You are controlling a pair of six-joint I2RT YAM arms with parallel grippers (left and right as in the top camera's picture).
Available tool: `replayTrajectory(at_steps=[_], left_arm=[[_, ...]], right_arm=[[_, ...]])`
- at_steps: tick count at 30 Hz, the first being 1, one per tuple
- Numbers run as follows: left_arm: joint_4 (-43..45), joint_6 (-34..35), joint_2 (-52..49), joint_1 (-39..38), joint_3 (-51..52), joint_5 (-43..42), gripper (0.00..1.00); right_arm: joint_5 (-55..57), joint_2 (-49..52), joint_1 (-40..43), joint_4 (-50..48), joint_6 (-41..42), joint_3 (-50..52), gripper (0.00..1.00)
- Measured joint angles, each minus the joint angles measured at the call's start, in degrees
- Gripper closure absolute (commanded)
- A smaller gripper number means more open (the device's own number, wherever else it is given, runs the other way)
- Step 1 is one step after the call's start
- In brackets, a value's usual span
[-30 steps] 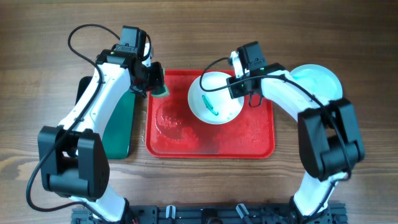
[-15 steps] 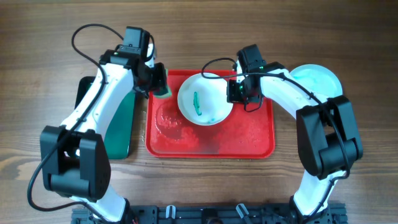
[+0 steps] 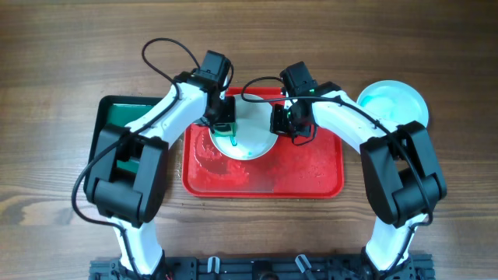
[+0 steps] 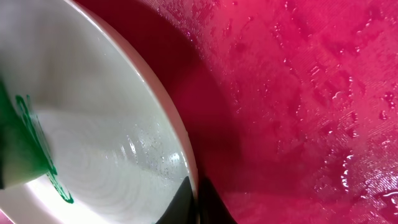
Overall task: Clean dirty plates on tray and stack at the side
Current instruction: 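Scrub the plate with the sponge in the left gripper, right gripper holding rim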
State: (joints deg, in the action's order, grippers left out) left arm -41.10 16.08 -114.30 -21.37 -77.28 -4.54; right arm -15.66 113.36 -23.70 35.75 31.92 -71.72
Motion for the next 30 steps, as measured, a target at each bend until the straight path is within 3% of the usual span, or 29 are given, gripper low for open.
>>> replayTrajectory(at_steps=[4, 10, 17, 24, 30], left_arm=[[-1.8, -1.3, -1.1, -0.5, -1.0, 0.3, 0.96], [-9.7, -12.5, -2.0, -2.5, -1.0, -15.0, 0.96], [-3.6, -15.0, -2.5, -4.0, -0.2, -20.0, 0.96], [8.9, -4.5, -2.5, -3.7, -0.1, -8.5, 0.96], [7.0, 4.7, -2.4, -3.6, -1.0, 5.4, 0.96]], right_arm=[[0.0, 0.0, 0.0, -0.1, 0.0, 0.0, 0.96], [0.0, 0.0, 0.0, -0.2, 0.0, 0.0, 0.96], [0.1, 0.0, 0.1, -0.6, 0.0, 0.0, 0.96], [0.0, 0.1, 0.2, -1.1, 0.0, 0.0, 0.96], [0.0, 0.1, 0.2, -1.3, 0.0, 0.0, 0.96]])
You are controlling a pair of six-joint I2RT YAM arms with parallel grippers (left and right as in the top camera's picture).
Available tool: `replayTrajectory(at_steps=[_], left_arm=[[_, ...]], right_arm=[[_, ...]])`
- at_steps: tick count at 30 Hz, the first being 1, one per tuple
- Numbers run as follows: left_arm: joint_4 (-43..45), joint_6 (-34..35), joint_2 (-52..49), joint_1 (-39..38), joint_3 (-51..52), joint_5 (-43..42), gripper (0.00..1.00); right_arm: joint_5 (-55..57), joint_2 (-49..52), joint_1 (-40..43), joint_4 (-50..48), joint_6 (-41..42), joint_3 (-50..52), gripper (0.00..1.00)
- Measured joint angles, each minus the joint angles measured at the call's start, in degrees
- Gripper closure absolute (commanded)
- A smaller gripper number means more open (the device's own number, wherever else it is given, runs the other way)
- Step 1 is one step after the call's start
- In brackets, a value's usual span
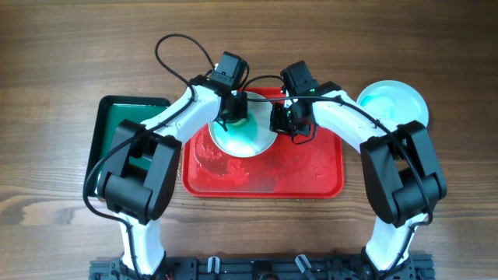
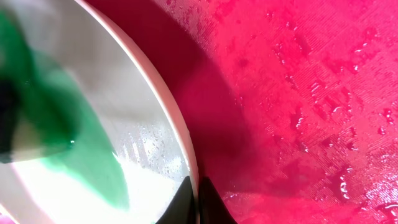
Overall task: Clean dirty plates on tray and stack at the side
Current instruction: 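Scrub the plate with the sponge in the left gripper, right gripper holding rim, then lift the plate by its rim with the right gripper and carry it right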
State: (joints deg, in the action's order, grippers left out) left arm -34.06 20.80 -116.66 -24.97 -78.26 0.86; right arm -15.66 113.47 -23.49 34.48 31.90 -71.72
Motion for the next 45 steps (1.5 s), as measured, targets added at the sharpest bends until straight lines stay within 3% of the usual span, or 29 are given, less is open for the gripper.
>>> replayTrajectory(at_steps=[5, 11, 17, 22, 27, 31, 37, 45], left_arm=[[-11.1, 1.8, 0.4, 0.3, -1.2, 2.0, 0.96], [-20.0, -6.3, 0.6, 2.0, -1.0, -8.8, 0.96], [-13.5, -14.3, 0.3, 2.2, 0.5, -22.0, 0.95], [-3.8, -15.1, -0.4, 2.2, 0.9, -25.2, 0.96], [-0.1, -9.6, -0.6, 2.9, 0.6, -19.2, 0.96], [-9.0, -6.2, -0.6, 6.2, -4.1, -10.4, 0.96], [-18.2, -4.8, -0.5, 11.3, -16.7, -4.3, 0.96], [-25.3, -4.4, 1.8, 11.9, -19.7, -3.5, 0.96]], right_arm=[[-0.7, 0.0, -0.2, 0.1, 0.0, 0.0, 0.96], [-0.9, 0.0, -0.4, 0.3, -0.5, 0.0, 0.96], [-0.8, 0.0, -0.3, 0.3, -0.7, 0.0, 0.96], [-0.7, 0.0, -0.1, 0.2, -0.6, 0.0, 0.96], [-0.8, 0.0, -0.1, 0.0, -0.4, 0.0, 0.96], [-0.8, 0.0, -0.1, 0.0, -0.4, 0.0, 0.96], [-0.9, 0.0, -0.1, 0.0, -0.7, 0.0, 0.96], [5.9, -5.8, -0.1, 5.8, -3.5, 0.1, 0.96]])
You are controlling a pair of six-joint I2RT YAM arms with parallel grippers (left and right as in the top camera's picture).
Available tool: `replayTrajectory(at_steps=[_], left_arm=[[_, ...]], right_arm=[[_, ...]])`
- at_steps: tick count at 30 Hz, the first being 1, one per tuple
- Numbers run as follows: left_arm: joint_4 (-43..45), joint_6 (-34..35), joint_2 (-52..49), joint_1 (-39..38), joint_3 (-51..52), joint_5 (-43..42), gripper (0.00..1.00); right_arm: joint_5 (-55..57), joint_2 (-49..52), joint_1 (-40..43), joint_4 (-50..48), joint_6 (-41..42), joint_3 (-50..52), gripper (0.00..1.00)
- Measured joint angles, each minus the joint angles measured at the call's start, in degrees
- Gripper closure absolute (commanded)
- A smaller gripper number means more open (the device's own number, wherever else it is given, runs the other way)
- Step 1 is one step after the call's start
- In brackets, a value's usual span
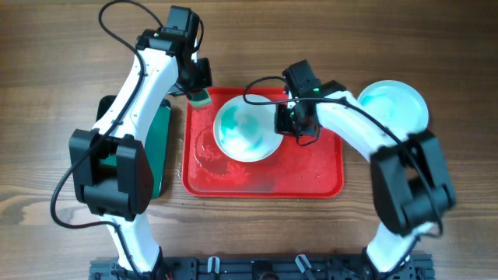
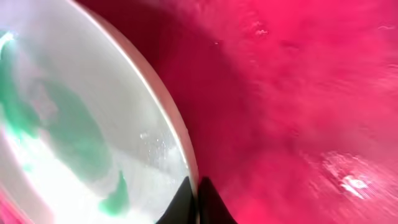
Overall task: Clean dirty plates on tray and stack at the side
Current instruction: 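Lift the plate by its rim with the right gripper and carry it right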
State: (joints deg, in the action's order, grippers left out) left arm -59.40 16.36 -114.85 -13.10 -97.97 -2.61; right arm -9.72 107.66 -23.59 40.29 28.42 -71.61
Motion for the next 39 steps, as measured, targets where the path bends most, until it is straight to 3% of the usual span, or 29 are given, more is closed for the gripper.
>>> replayTrajectory(at_steps=[5, 10, 20, 27, 39], left_arm=[[0.1, 0.5, 0.0, 0.0, 0.3, -0.3, 0.96], [0.6, 1.2, 0.0, 0.0, 0.9, -0.5, 0.96], [0.9, 1.6, 0.0, 0.0, 1.0, -0.5, 0.96], [0.9, 1.6, 0.0, 0.0, 1.0, -0.5, 0.96], [0.9, 1.6, 0.0, 0.0, 1.0, -0.5, 0.96]], right_arm=[[16.2, -9.3, -0.7, 7.2, -0.7, 0.0, 0.96], [32.7, -11.9, -4.7, 12.2, -0.3, 0.0, 0.96], [69.6, -11.9, -24.1, 28.4, 13.6, 0.0, 0.96], [78.2, -11.9, -28.6, 29.5, 16.4, 0.0, 0.96], [79.4, -11.9, -28.6, 29.6, 18.8, 0.0, 0.96]])
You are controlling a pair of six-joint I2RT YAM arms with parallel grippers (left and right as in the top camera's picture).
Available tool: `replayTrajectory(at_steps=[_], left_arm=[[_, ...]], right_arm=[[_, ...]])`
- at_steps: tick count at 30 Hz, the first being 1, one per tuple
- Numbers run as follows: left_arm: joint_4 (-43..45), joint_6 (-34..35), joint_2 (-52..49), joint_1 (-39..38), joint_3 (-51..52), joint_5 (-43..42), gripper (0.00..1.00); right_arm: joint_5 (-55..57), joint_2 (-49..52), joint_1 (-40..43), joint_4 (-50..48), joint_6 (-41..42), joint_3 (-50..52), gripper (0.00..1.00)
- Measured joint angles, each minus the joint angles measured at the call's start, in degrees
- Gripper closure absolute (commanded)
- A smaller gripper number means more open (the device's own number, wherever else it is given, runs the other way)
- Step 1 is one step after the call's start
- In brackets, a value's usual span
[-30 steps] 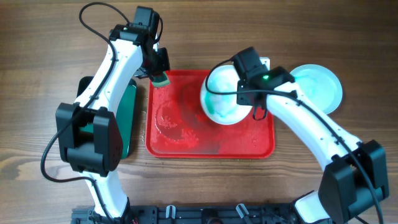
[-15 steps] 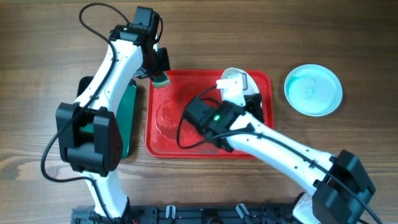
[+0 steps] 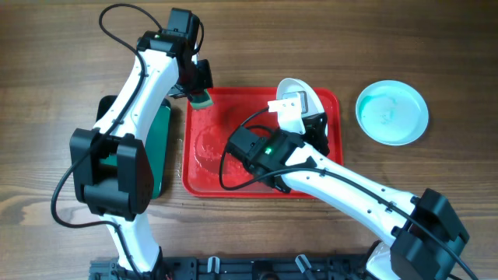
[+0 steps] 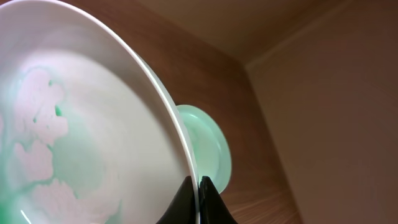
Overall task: Clean dirty plates on tray and stack at the side
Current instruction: 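Lift the plate by its rim with the right gripper and carry it right, then lower the plate onto the plate stack and open the right gripper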
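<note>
My right gripper [image 4: 198, 186] is shut on the rim of a white plate [image 4: 93, 124] smeared with green soap. In the overhead view that plate [image 3: 299, 92] hangs tilted above the back right of the red tray [image 3: 233, 175], clear of its floor. A pale green-tinted plate [image 3: 391, 113] lies on the table to the right; in the right wrist view this plate [image 4: 211, 146] shows beyond the held rim. My left gripper [image 3: 199, 87] sits at the tray's back left corner, shut on a green sponge [image 3: 202, 99].
The red tray is wet, with a soapy patch [image 3: 206, 148] at its left. A dark green basin [image 3: 159, 148] stands left of the tray, mostly under my left arm. My right arm's elbow [image 3: 257, 149] lies across the tray's front.
The white plate lay flat on the tray with my right gripper on its rim; now it is lifted off and tilted, and the right arm has swung across the tray. The left arm has not moved.
My left gripper's sponge was on the plate while the right gripper held the rim. Then the sponge was further back on the plate, with green soap spread. Then the sponge was at the tray's back left corner. Now the plate is held above the tray.
</note>
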State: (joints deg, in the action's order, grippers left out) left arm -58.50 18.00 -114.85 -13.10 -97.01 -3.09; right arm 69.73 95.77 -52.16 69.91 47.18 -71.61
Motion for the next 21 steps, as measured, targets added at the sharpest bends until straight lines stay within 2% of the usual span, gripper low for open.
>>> replayTrajectory(at_steps=[4, 8, 14, 21], left_arm=[[0.0, 0.0, 0.0, 0.0, 0.0, 0.0, 0.96], [0.0, 0.0, 0.0, 0.0, 0.0, 0.0, 0.96], [0.0, 0.0, 0.0, 0.0, 0.0, 0.0, 0.96], [0.0, 0.2, 0.0, 0.0, 0.0, 0.0, 0.96]], right_arm=[[-5.1, 0.0, 1.9, -0.1, 3.2, 0.0, 0.96], [-14.1, -0.4, 8.1, -2.0, 4.0, 0.0, 0.96], [-33.3, -6.6, 21.5, -15.3, -7.7, 0.1, 0.96], [-55.6, -10.4, 43.0, -18.4, -18.8, 0.1, 0.96]])
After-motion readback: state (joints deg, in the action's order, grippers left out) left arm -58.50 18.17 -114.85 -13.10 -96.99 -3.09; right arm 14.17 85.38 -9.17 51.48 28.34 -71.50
